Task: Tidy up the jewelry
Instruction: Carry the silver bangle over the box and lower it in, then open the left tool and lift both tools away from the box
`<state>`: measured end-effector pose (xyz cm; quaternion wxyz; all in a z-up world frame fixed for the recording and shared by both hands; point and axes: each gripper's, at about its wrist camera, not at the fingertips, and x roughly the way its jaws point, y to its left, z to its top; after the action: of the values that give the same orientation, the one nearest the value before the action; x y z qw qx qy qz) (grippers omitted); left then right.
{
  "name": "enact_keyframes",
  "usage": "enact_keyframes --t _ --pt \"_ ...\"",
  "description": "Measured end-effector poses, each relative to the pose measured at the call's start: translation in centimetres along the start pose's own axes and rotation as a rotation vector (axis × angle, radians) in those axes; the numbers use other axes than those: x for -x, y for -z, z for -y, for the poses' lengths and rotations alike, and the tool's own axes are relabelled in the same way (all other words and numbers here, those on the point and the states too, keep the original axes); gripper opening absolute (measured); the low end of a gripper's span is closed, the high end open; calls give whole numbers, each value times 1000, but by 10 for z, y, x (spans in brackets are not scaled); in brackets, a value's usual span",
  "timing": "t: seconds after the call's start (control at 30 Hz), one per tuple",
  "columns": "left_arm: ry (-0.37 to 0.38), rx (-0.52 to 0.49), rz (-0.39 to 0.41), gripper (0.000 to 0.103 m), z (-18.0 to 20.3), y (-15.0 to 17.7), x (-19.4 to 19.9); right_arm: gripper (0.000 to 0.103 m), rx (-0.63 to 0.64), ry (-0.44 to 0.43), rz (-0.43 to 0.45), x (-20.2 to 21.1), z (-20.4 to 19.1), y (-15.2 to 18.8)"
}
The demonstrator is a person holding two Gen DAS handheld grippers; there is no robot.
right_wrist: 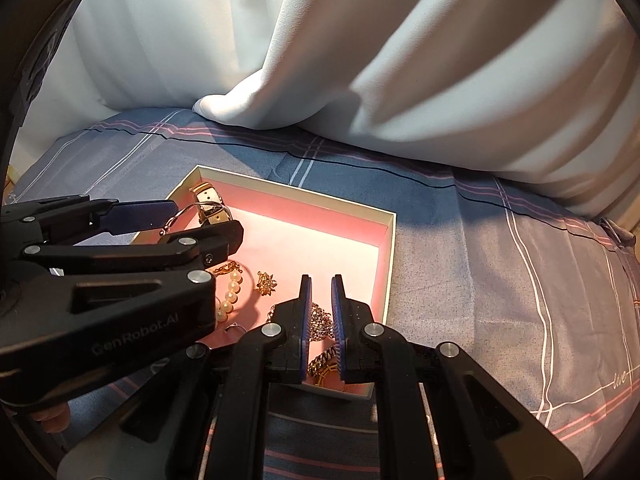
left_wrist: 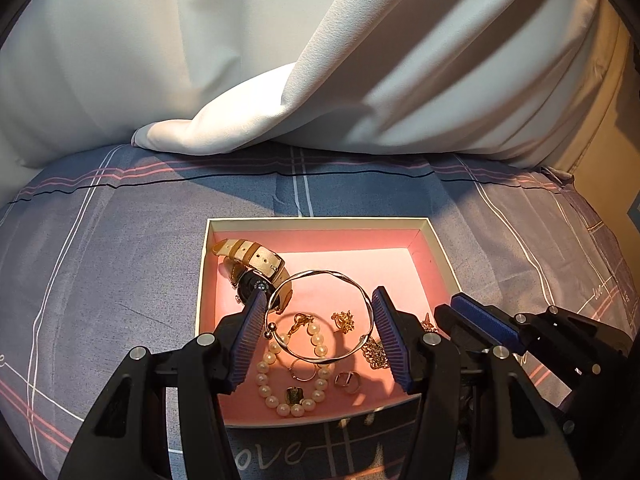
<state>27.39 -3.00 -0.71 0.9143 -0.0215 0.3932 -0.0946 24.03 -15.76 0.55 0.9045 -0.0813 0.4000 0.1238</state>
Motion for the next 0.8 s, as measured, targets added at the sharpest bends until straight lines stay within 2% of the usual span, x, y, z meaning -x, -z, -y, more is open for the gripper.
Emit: enact_keyframes --t 0.8 --pt "-2 3 -21 54 1 0 -6 11 2 3 -9 1 0 0"
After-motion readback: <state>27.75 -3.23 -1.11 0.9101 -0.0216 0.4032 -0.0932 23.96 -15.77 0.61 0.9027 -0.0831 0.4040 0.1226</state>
